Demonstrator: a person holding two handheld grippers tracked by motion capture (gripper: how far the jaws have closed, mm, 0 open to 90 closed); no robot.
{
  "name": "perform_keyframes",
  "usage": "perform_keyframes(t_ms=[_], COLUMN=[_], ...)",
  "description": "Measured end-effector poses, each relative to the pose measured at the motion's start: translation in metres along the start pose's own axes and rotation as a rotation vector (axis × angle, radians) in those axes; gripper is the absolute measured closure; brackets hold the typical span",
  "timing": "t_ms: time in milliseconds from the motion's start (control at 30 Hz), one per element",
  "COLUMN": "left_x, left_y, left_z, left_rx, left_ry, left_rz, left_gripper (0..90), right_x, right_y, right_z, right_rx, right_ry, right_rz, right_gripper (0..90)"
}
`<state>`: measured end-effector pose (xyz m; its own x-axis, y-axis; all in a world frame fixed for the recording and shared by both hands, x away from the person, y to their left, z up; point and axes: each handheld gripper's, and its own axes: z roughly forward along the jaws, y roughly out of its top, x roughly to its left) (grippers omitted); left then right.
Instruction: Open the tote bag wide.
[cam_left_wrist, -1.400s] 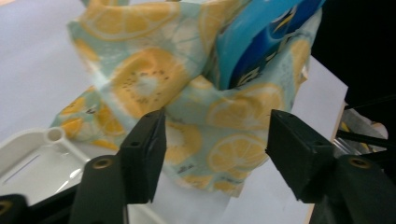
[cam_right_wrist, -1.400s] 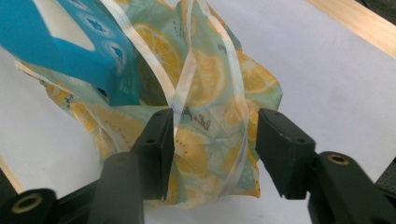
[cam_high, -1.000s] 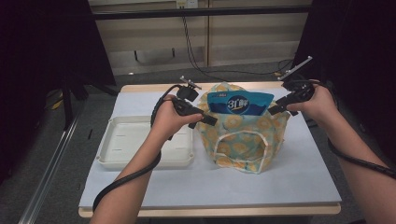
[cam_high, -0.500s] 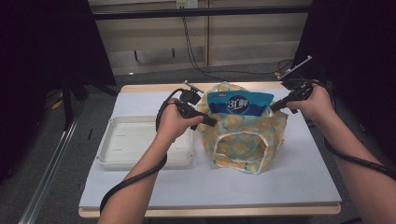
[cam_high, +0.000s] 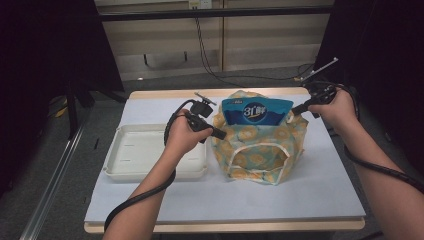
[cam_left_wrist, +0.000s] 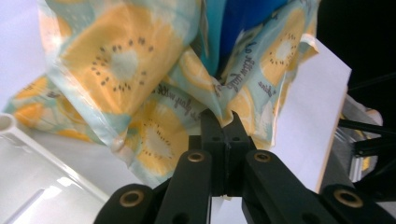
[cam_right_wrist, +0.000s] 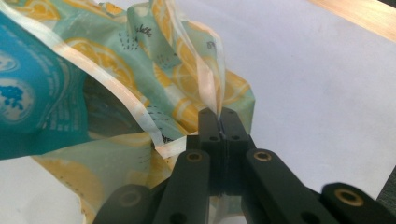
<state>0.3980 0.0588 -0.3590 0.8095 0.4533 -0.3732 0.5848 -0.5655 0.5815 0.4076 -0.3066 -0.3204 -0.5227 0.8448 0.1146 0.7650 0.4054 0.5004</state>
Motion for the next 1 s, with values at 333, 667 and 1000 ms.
perform_keyframes(t_ms=[333, 667, 1000], left_x=[0.010, 0.010, 0.009], left_y=[-0.012, -0.013, -0.011], left_z=[0.007, 0.003, 0.002], left_rx=[0.051, 0.021, 0.020], left_ry=[-0.032, -0.026, -0.035], left_rz=[-0.002, -0.010, -0.011], left_gripper=[90.0, 90.0, 89.8], right_x=[-0.014, -0.011, -0.001], right_y=[-0.006, -0.009, -0.012], right_z=[0.001, -0.009, -0.028], right_rx=[0.013, 0.003, -0.016], right_ry=[-0.030, -0.029, -0.007], right_rz=[0.039, 0.019, -0.014], right_gripper=[90.0, 73.1, 58.8])
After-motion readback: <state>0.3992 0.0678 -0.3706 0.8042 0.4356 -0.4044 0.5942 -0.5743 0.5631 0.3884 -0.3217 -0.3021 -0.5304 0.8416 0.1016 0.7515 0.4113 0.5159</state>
